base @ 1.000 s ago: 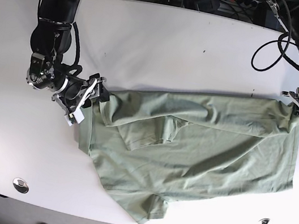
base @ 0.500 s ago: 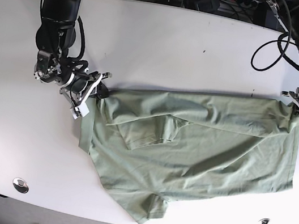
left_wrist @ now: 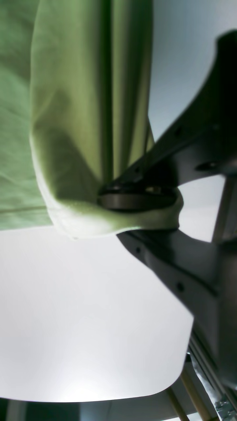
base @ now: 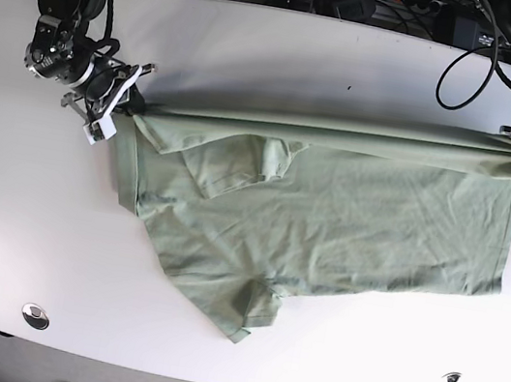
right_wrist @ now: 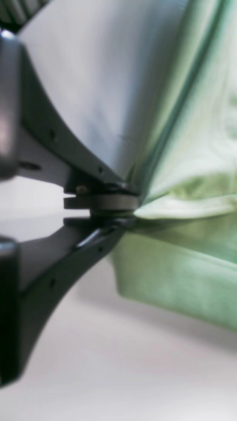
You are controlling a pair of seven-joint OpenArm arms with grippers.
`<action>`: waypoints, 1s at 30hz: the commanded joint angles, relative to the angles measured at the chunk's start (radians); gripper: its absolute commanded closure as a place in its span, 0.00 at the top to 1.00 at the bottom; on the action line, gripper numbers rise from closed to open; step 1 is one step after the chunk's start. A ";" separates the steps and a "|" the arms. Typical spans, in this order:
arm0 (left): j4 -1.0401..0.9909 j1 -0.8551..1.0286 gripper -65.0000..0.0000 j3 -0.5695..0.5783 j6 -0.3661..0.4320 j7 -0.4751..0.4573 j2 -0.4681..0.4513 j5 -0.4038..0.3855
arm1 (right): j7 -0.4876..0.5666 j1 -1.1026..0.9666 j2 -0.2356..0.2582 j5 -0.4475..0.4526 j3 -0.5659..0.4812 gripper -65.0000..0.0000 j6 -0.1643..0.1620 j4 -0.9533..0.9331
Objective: Fold the T-shirt properly
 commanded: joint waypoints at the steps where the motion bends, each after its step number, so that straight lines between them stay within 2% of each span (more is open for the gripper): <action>1: 0.019 0.031 0.01 -0.005 0.007 -0.020 -0.023 0.006 | 0.014 -0.049 0.017 0.001 0.010 0.02 -0.001 0.050; 4: 0.019 0.111 0.01 -0.013 0.007 -0.020 -0.023 0.006 | 0.014 -0.151 0.011 0.001 0.071 0.03 0.004 0.096; 7: 0.019 0.163 0.04 -0.014 0.007 -0.020 -0.025 0.006 | 0.014 -0.203 0.005 0.001 0.114 0.03 0.023 0.115; 11: 0.019 0.201 0.37 -0.014 0.007 -0.020 -0.027 0.006 | 0.014 -0.244 0.007 0.000 0.134 0.03 0.023 0.121; 12: 0.019 0.201 0.43 -0.014 0.007 -0.020 -0.027 0.008 | 0.014 -0.253 0.011 0.000 0.134 0.03 0.023 0.121; 15: 0.018 0.201 0.54 -0.014 0.007 -0.018 -0.053 0.008 | 0.014 -0.280 0.013 0.000 0.136 0.03 0.023 0.145; 17: 0.021 0.201 0.57 -0.014 0.007 -0.017 -0.065 -0.002 | 0.014 -0.304 0.007 0.001 0.136 0.10 0.023 0.191; 19: 0.053 0.203 0.58 -0.031 0.007 -0.017 -0.085 -0.069 | 0.014 -0.330 0.005 0.001 0.136 0.27 0.023 0.251; 21: 0.084 0.241 0.58 -0.079 0.007 -0.007 -0.106 -0.175 | 0.014 -0.353 0.005 0.001 0.137 0.45 0.023 0.297; 22: 0.088 0.261 0.58 -0.094 0.007 0.005 -0.120 -0.235 | 0.014 -0.361 0.004 0.001 0.150 0.50 0.023 0.311; 24: 0.082 0.290 0.58 -0.106 0.007 0.037 -0.165 -0.377 | 0.014 -0.364 -0.032 0.003 0.188 0.53 0.023 0.319; 25: 0.082 0.303 0.58 -0.106 0.007 0.051 -0.178 -0.414 | 0.014 -0.364 -0.036 0.003 0.200 0.53 0.023 0.319; 27: 0.082 0.323 0.58 -0.106 0.007 0.062 -0.186 -0.457 | 0.004 -0.364 -0.036 0.004 0.206 0.53 0.023 0.320; 30: 0.080 0.332 0.58 -0.106 0.007 0.057 -0.191 -0.460 | -0.023 -0.362 -0.022 0.087 0.210 0.53 0.023 0.320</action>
